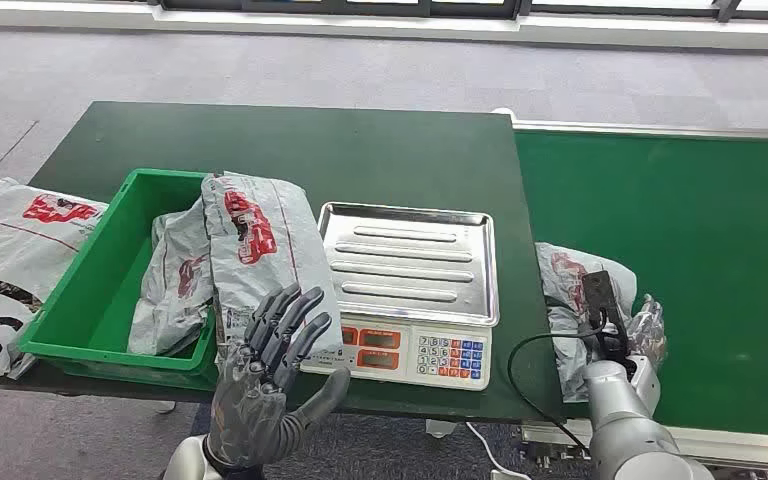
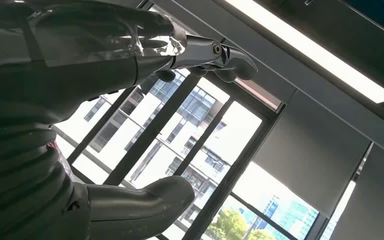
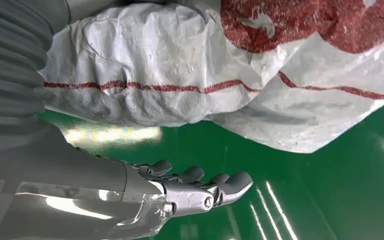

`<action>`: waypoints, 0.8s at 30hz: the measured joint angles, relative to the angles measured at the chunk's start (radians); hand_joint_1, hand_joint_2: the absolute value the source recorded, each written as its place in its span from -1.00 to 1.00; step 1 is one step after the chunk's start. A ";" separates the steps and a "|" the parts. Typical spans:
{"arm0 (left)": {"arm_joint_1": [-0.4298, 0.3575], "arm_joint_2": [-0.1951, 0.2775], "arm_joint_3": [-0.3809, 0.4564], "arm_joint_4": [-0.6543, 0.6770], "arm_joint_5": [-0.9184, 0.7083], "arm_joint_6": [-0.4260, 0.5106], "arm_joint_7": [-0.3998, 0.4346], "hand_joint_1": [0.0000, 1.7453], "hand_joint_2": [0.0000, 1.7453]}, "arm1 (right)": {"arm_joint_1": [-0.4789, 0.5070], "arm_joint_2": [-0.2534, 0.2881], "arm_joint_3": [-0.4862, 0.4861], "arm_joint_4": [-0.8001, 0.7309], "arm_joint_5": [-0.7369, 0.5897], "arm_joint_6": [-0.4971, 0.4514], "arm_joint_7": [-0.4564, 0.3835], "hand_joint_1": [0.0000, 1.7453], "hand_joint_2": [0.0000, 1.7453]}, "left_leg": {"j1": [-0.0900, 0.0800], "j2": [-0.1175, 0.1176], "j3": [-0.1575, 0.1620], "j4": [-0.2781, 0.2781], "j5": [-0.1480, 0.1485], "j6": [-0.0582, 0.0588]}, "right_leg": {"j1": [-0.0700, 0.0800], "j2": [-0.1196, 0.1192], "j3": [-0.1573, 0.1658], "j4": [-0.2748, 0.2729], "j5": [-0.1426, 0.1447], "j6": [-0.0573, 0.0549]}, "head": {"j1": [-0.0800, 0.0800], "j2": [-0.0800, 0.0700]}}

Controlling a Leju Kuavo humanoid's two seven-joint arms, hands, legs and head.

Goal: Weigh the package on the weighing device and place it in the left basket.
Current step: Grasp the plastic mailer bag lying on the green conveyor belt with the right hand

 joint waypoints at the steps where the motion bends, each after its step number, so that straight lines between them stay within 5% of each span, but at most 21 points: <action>1: 0.000 0.000 0.000 0.000 -0.001 0.000 0.000 -1.00 1.00 | 0.000 0.000 0.001 0.000 0.002 0.005 0.001 1.00 1.00 | 0.000 0.000 0.000 0.000 0.000 0.000 | 0.000 0.000 0.000 0.000 0.000 0.000 | 0.000 0.000; 24: 0.000 0.000 0.000 -0.002 -0.010 0.003 0.004 -1.00 1.00 | 0.003 0.000 0.069 0.004 -0.003 0.032 -0.002 1.00 1.00 | 0.000 -0.001 0.000 0.000 0.000 0.000 | 0.000 -0.001 0.000 0.000 0.000 0.000 | 0.000 0.000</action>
